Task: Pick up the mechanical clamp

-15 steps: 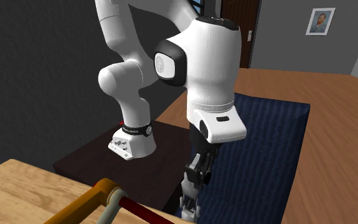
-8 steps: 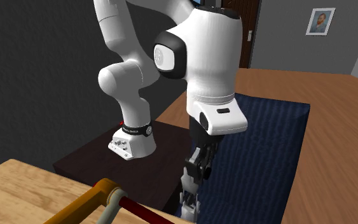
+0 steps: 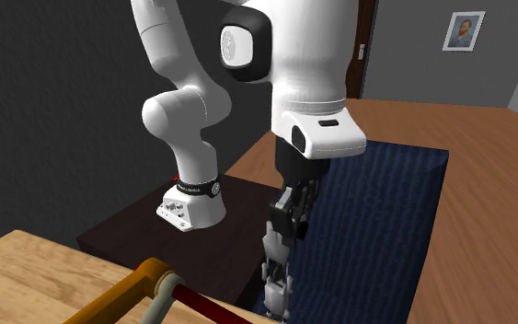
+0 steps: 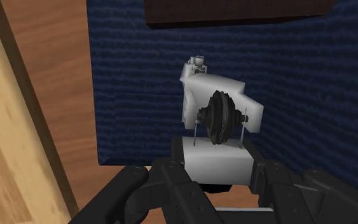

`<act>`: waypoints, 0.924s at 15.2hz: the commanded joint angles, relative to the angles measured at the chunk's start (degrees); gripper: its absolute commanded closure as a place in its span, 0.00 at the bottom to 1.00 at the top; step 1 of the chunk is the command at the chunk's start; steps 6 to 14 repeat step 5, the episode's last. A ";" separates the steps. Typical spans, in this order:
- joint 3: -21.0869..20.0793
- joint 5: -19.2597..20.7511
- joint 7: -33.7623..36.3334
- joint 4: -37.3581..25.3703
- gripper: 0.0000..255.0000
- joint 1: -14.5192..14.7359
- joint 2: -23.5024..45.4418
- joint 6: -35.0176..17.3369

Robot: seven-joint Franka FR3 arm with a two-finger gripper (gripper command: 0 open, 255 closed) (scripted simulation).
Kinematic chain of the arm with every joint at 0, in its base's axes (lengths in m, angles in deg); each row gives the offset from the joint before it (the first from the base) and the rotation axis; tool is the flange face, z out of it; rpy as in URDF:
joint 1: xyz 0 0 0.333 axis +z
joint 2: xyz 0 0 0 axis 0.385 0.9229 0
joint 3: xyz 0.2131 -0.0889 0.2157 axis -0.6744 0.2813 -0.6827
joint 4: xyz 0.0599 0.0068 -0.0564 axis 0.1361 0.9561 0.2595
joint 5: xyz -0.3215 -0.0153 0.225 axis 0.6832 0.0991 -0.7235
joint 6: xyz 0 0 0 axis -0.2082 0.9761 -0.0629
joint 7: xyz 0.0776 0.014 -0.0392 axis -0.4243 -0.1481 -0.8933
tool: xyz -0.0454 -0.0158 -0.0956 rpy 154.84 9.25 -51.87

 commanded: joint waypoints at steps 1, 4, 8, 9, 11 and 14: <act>-0.24 0.10 0.13 -0.84 1.00 -0.07 -0.96 1.80; -0.51 0.14 0.26 -1.83 1.00 -0.12 -1.89 3.71; -0.51 0.14 0.25 -1.83 1.00 -0.12 -1.88 3.71; -0.51 0.14 0.25 -1.83 1.00 -0.12 -1.88 3.71; -0.51 0.14 0.25 -1.83 1.00 -0.12 -1.88 3.71; -0.51 0.14 0.25 -1.83 1.00 -0.12 -1.88 3.71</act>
